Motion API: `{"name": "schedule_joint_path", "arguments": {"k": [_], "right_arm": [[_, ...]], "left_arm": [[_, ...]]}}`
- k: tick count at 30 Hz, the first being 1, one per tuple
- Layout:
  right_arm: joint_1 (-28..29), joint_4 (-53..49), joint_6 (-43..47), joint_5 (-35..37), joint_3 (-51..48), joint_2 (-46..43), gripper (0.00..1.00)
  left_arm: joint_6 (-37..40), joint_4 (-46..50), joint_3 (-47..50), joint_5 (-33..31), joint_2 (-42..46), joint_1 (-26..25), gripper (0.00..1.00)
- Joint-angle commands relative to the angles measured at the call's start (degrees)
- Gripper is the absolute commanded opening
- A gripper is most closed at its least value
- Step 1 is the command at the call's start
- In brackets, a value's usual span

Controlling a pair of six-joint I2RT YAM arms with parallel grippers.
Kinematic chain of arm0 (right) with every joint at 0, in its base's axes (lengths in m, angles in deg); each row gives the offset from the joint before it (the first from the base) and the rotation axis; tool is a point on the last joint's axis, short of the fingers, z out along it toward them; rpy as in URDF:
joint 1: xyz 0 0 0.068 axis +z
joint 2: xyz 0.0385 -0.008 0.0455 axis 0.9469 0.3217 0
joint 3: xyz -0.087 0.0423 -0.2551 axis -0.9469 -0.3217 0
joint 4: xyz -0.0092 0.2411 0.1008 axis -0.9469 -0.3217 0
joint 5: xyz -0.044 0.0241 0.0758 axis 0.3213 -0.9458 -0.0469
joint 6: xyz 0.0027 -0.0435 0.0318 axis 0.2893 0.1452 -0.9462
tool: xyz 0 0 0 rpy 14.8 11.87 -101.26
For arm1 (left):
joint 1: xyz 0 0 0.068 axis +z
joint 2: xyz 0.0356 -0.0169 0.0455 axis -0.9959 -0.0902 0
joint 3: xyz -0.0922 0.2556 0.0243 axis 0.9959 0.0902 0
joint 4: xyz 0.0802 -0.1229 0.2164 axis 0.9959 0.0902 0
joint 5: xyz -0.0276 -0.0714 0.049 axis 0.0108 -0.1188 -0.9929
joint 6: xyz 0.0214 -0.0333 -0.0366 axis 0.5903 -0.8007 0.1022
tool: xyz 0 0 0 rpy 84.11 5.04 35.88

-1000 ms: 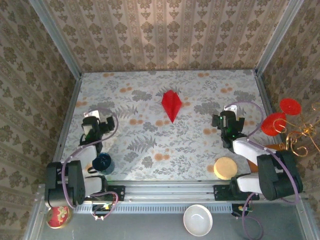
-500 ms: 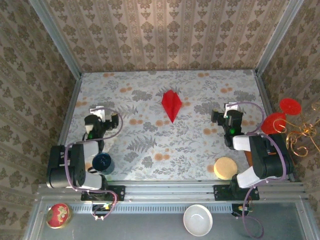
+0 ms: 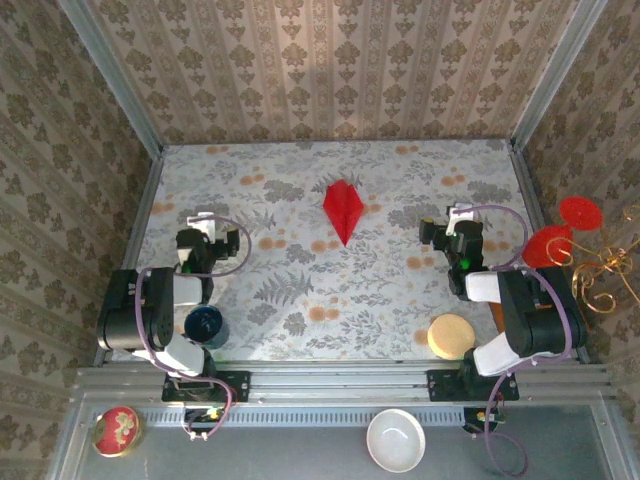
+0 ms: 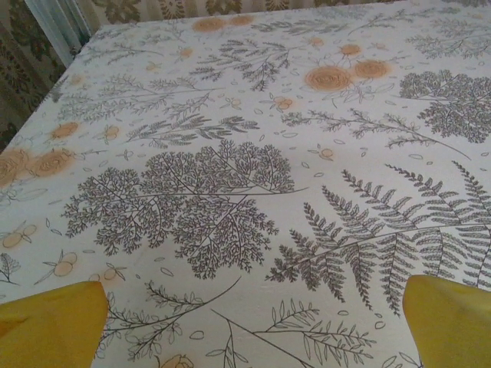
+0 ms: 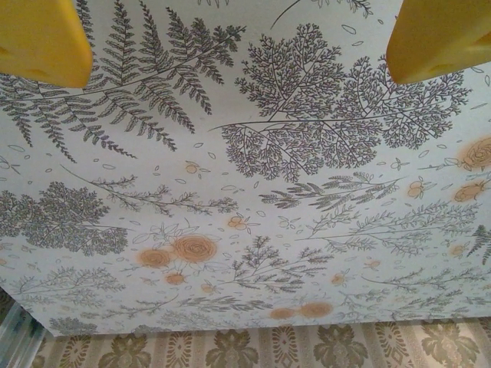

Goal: Fold a paper plane with a square sheet of paper (pick it up from the middle)
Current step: Reset both arms

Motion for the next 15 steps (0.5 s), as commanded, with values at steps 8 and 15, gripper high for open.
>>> {"name": "schedule_joint_path", "arguments": {"k": [8, 15], "right_arm": [[-0.4, 1.9, 0.2, -0.4, -0.1, 0.6, 1.00], [-0.4, 1.8, 0.2, -0.4, -0.1, 0.6, 1.00]], "left_arm": [[1.3, -1.3, -1.2, -1.0, 0.0, 0.0, 1.00], [1.4, -0.9, -1.4, -0.4, 0.0, 0.0, 1.00]]}}
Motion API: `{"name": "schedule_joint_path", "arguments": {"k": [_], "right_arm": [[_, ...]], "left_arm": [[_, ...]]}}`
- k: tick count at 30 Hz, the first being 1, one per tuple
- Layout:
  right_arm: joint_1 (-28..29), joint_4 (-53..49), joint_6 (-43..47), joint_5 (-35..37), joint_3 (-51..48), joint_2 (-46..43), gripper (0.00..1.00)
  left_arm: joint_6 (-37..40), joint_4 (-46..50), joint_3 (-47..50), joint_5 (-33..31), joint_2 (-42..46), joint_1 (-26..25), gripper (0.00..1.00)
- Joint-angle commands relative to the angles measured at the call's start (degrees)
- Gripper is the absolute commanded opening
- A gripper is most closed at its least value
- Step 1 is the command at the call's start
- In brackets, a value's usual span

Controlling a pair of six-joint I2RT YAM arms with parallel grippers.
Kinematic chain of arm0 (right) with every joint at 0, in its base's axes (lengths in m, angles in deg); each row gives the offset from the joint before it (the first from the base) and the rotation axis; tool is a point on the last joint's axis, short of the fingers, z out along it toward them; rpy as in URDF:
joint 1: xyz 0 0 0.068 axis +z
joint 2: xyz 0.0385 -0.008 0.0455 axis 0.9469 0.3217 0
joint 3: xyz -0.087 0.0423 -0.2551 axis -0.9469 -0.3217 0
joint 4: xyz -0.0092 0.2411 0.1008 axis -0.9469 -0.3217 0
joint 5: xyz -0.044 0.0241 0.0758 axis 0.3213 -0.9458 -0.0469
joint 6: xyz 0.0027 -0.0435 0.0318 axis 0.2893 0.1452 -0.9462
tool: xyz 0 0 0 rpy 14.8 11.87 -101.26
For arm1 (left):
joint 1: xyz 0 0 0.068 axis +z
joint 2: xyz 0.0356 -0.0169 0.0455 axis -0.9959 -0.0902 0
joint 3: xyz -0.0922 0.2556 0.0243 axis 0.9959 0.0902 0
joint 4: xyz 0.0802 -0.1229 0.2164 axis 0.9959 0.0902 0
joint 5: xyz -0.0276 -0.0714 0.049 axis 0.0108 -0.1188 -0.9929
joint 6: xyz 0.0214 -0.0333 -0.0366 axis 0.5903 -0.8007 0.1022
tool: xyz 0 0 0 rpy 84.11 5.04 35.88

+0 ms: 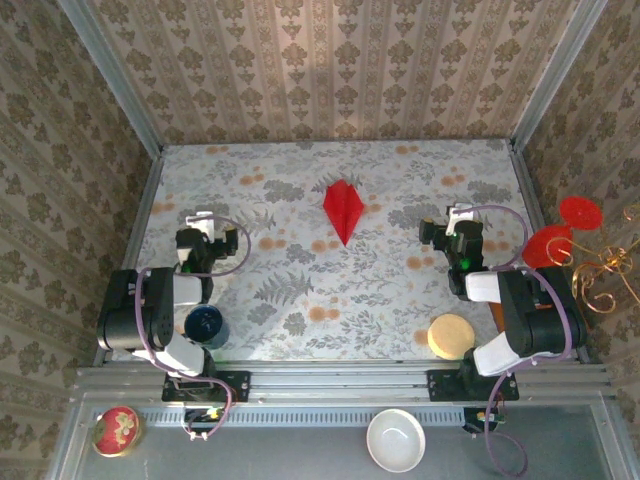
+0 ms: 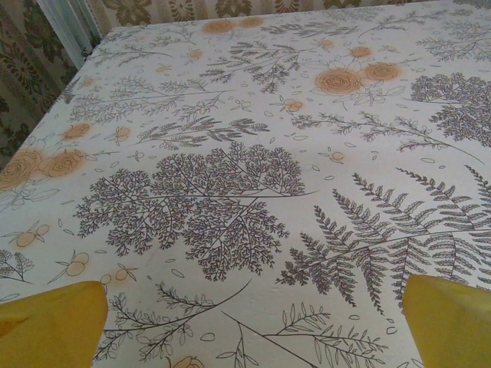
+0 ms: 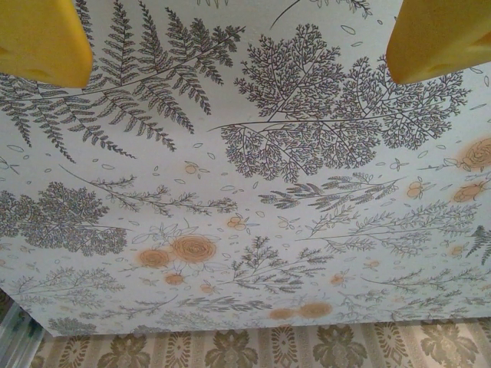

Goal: Fold a paper plane with a square sheet of paper (pick it up from the middle)
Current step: Reset both arms

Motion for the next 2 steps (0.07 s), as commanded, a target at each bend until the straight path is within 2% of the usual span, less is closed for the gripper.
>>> {"name": "schedule_joint_path", "arguments": {"k": [1, 2], "right_arm": [[-0.3, 1.9, 0.2, -0.4, -0.1, 0.6, 1.00], [-0.4, 2.0, 0.2, -0.4, -0.2, 0.5, 1.00]], "left_arm": [[1.4, -0.9, -1.2, 0.4, 0.1, 0.1, 1.00], [1.3, -0.9, -1.2, 0.4, 0.1, 0.1, 1.00]]}}
